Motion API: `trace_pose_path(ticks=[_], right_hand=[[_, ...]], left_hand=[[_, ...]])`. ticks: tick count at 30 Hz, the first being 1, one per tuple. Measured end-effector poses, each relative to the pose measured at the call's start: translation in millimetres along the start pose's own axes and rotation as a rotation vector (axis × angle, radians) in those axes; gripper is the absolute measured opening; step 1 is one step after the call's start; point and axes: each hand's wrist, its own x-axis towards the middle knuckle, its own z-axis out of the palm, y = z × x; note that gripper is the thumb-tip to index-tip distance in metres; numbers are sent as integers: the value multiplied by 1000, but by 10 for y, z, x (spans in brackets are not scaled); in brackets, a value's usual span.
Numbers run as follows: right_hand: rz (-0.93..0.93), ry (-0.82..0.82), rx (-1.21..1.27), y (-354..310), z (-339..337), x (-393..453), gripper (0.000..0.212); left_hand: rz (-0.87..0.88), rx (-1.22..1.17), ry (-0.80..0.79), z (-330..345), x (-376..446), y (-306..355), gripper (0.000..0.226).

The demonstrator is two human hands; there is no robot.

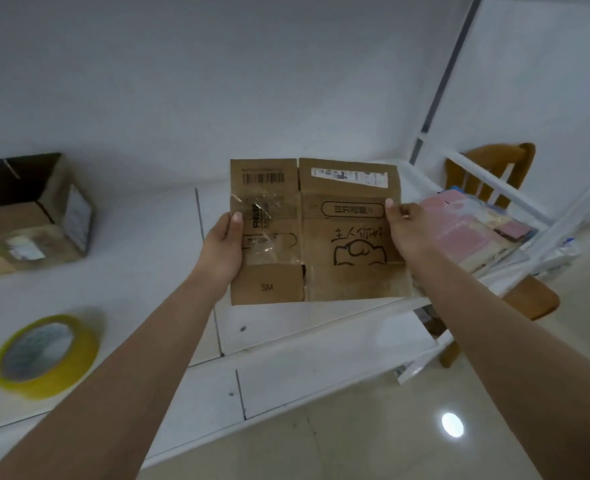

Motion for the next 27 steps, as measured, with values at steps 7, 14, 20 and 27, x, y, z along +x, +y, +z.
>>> trace_pose_path(ticks=[7, 14, 20, 27], right_hand=[[-143, -2, 89, -700, 956, -924, 49], [-294, -58, 183, -1405, 2050, -1989, 42], [-348, -110, 224, -1853, 2626, -2496, 26], [-394, -142, 278, -2170, 3133, -2642, 36]], left_hand=[[12, -51, 36, -1350, -426, -52, 24], [8, -66, 152, -3067, -852, -108, 14], [13, -41, 217, -3924, -1048, -153, 18], [-60, -59, 301, -4369, -924, -248, 18]])
